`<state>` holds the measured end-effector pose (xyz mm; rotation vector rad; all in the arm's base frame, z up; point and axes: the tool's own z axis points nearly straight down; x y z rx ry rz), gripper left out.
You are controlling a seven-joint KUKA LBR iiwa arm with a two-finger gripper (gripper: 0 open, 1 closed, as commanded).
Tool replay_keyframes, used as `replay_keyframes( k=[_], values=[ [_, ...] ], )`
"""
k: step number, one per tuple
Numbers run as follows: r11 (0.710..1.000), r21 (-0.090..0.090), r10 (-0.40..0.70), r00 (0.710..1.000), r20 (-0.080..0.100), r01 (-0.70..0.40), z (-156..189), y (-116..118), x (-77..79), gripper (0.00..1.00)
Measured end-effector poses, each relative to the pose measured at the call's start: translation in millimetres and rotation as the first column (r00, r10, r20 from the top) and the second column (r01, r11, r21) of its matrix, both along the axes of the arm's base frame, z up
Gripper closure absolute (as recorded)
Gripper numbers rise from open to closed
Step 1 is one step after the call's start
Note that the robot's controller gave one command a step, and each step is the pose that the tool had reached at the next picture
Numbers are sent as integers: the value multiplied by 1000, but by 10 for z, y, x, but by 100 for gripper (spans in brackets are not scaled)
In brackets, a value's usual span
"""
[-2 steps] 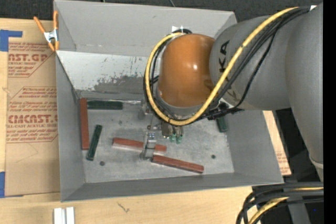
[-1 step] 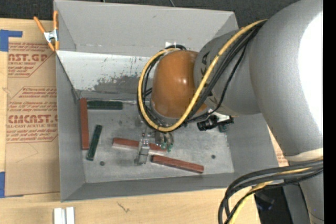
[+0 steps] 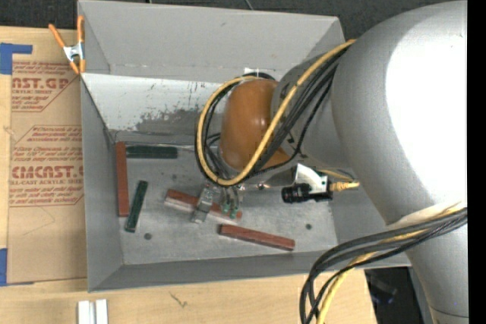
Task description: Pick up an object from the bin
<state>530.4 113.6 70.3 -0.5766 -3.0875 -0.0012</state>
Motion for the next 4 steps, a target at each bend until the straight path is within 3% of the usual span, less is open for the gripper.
replay_keyframes(
  k=[1,2,3,4],
  values=[
    [1000,0,0,1000,0,0,0,0,0,100],
    [1000,0,3,1000,1,-3,485,-212,296,100],
    [1000,0,3,1000,1,-3,485,-211,295,100],
    [1000,0,13,1000,2,-13,1617,-86,332,100]
  ],
)
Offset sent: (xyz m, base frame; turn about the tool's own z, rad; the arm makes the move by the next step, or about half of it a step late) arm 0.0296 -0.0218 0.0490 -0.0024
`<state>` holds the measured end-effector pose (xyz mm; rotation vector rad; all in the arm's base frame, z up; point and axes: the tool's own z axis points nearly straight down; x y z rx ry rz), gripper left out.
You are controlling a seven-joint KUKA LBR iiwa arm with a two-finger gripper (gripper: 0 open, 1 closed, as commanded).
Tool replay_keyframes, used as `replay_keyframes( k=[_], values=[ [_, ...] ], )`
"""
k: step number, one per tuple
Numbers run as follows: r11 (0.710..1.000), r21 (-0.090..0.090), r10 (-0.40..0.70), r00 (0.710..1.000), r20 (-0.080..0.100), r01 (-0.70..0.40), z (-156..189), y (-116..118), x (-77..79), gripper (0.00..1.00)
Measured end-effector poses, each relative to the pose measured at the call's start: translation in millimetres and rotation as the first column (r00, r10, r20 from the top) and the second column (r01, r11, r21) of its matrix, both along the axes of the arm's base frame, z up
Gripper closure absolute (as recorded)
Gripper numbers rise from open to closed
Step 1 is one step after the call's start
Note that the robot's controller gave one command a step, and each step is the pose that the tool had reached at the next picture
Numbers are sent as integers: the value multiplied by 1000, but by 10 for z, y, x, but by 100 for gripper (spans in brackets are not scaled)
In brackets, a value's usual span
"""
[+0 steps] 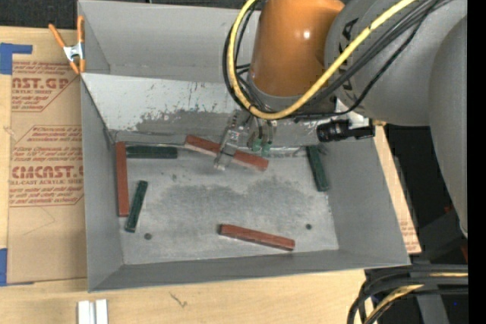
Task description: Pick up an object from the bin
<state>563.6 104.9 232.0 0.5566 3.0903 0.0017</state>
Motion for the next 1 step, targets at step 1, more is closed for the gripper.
replay_keyframes(
  k=[1],
  values=[
    [1000,0,0,1000,0,0,0,0,0,100]
  ],
)
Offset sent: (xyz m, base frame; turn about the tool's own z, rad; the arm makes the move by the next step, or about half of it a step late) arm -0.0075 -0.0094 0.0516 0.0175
